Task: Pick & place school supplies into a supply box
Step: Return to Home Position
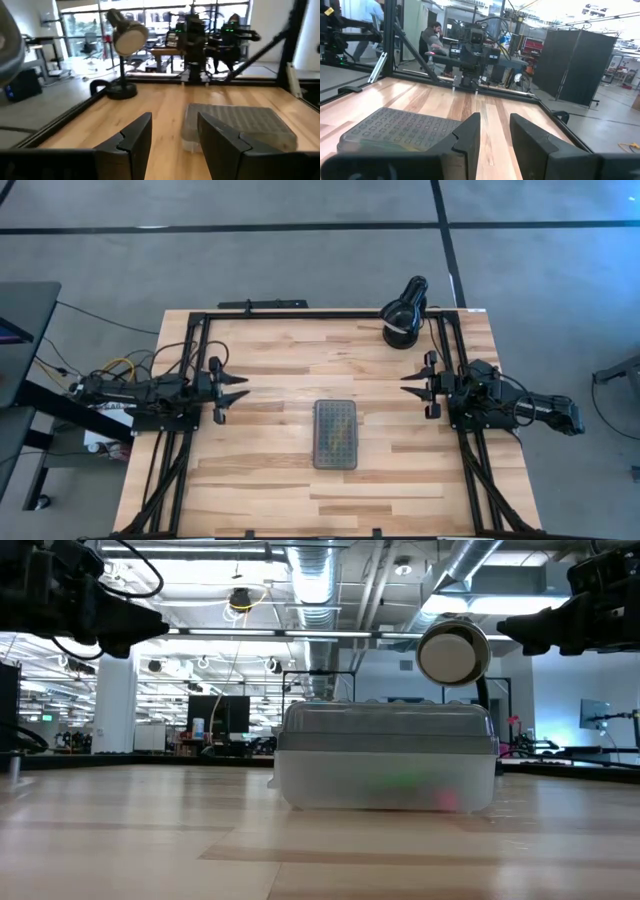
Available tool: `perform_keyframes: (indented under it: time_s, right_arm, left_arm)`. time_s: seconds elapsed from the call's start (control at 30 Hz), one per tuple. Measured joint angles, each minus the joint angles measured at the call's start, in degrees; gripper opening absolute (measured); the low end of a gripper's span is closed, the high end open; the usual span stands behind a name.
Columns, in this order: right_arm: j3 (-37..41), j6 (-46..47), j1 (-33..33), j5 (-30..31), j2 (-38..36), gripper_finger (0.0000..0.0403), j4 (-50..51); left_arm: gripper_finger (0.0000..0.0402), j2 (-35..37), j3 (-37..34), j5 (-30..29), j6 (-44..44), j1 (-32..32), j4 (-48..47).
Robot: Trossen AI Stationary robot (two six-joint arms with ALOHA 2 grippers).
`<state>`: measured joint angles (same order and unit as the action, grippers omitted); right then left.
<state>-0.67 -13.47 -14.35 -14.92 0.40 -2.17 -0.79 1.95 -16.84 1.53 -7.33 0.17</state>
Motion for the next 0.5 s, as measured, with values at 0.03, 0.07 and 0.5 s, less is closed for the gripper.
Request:
perform_keyframes:
  time_s: [0.03, 0.07, 0.5]
  right_arm:
    - [0.0, 0.0, 0.0, 0.0, 0.0, 0.0102, 0.0]
    - [0.0, 0.0, 0.0, 0.0, 0.0, 0.0102, 0.0]
    - [0.0, 0.0, 0.0, 0.0, 0.0, 0.0102, 0.0]
  left_arm:
    - [0.0153, -0.2, 0.1, -0.5, -0.5, 0.0, -0.3]
    - [0.0153, -0.5, 0.1, 0.1, -0.5, 0.0, -0.4]
    - [0.0153, -3.9, 0.2, 9.0, 5.9, -0.1, -1.5]
